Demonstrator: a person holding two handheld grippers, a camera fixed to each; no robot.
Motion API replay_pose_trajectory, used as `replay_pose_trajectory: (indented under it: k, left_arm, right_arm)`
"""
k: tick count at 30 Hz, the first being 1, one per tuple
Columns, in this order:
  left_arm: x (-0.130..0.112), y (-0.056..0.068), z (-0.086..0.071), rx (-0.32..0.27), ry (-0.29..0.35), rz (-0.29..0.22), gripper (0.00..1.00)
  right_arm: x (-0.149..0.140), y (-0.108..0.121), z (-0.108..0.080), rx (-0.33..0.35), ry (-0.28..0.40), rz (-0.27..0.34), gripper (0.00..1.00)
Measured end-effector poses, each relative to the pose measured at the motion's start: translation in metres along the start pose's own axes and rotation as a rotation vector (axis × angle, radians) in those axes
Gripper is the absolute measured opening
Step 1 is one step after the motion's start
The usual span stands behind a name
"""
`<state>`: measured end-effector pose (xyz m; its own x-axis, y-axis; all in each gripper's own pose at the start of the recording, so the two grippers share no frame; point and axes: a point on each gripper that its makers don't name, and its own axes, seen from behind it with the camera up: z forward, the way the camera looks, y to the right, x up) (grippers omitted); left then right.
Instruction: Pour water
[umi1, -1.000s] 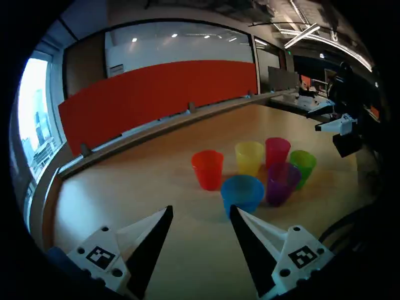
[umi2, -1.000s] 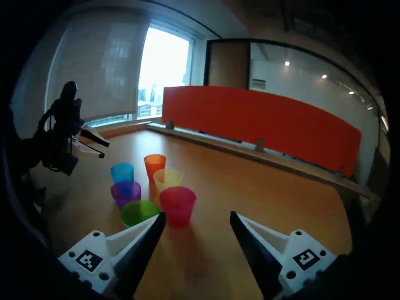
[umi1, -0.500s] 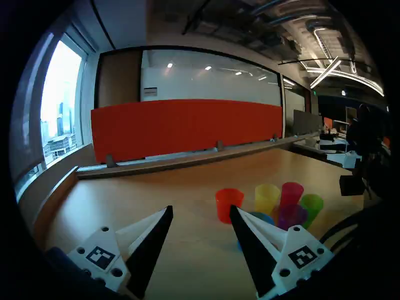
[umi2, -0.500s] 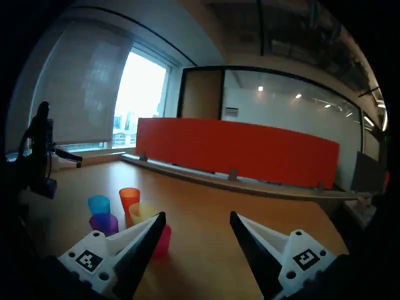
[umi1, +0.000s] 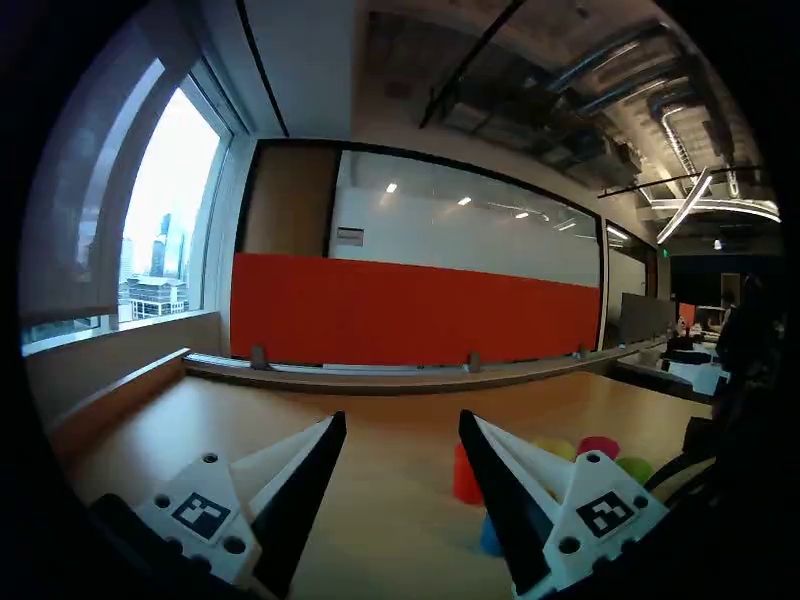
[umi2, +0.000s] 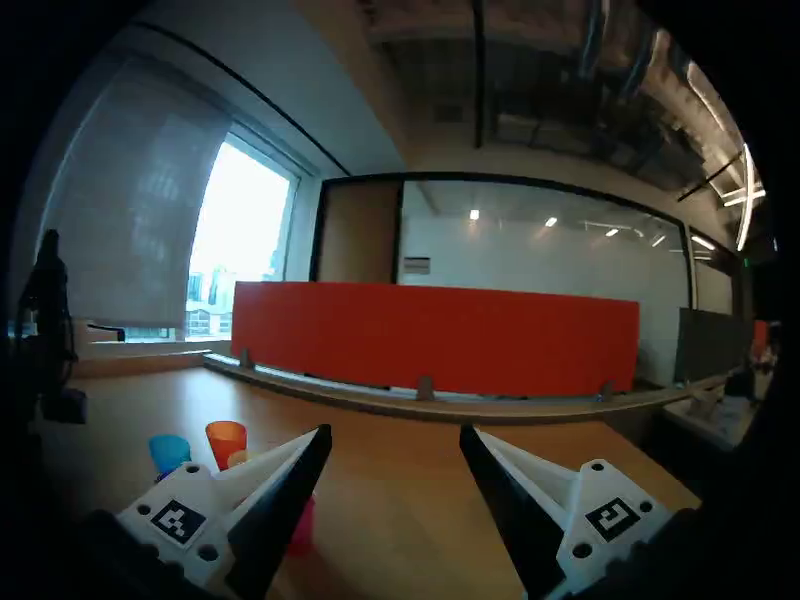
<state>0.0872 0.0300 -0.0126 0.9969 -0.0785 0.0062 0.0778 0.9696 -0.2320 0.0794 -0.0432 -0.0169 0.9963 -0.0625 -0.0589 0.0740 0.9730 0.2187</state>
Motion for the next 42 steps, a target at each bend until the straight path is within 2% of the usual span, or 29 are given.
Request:
replay_pose_trajectory:
  k: [8,11,17,19,26,29,35,42]
  left_arm:
    - [0.004,-0.008,-0.001,0.075,0.038,0.016,0.83]
    - [0.007,-0.015,-0.004,0.119,0.065,0.0,0.83]
    - [0.004,-0.025,-0.007,0.152,0.089,-0.039,0.83]
    - [0.001,-0.027,-0.008,0.164,0.092,-0.035,0.83]
    - [-0.017,-0.027,-0.005,0.193,0.063,0.03,0.83]
    - [-0.021,-0.025,-0.004,0.205,0.064,0.042,0.83]
    - [-0.024,-0.025,-0.001,0.222,0.076,0.033,0.83]
    - [-0.033,-0.027,-0.001,0.248,0.072,0.078,0.83]
  right_arm:
    - [-0.008,0.017,0.001,-0.092,0.0,0.004,0.99]
    - [-0.008,0.02,0.001,-0.107,0.002,0.021,0.99]
    - [-0.012,0.025,-0.001,-0.123,0.006,0.058,0.99]
    - [-0.014,0.026,0.0,-0.127,0.005,0.066,0.99]
    - [-0.017,0.025,0.001,-0.13,0.001,0.073,0.99]
    - [-0.019,0.022,0.002,-0.132,-0.006,0.077,0.99]
    - [-0.022,0.016,0.002,-0.126,-0.021,0.084,0.99]
    - [-0.024,0.016,0.001,-0.13,-0.033,0.083,0.99]
